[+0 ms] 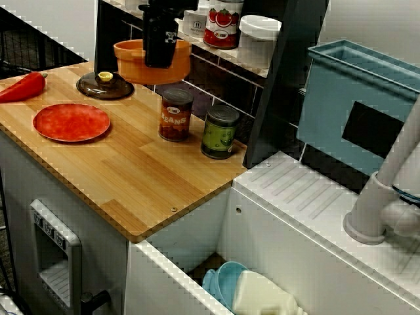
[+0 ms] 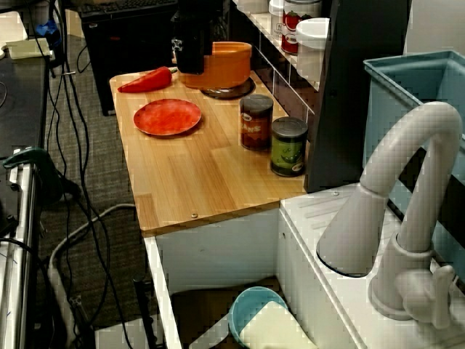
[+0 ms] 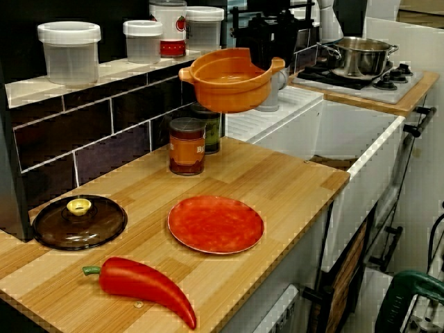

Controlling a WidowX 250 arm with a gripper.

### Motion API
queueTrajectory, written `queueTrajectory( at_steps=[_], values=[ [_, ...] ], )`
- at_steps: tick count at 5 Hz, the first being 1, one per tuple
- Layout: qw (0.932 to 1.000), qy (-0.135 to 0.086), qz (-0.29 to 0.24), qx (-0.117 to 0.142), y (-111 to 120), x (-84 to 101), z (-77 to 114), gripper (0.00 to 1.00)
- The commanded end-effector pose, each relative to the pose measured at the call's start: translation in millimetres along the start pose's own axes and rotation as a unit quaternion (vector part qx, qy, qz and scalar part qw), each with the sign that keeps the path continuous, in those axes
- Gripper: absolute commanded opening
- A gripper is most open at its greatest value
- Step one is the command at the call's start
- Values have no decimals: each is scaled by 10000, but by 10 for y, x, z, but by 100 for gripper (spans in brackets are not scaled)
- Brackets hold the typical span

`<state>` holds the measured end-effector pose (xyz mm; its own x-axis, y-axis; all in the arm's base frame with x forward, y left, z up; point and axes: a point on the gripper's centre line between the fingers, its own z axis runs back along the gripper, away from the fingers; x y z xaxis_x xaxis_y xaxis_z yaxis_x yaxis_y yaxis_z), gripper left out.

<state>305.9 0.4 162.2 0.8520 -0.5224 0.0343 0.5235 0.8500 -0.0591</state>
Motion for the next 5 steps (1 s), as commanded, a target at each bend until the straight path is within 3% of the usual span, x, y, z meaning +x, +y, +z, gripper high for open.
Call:
queueTrajectory(
  at_steps=[1, 4, 5],
  values=[
    [9991, -354, 238, -20, 191, -330, 161, 0],
    [9957, -590, 707, -89, 557, -714, 383, 0],
    [9944, -568, 893, 44, 661, -846, 402, 0]
  ],
)
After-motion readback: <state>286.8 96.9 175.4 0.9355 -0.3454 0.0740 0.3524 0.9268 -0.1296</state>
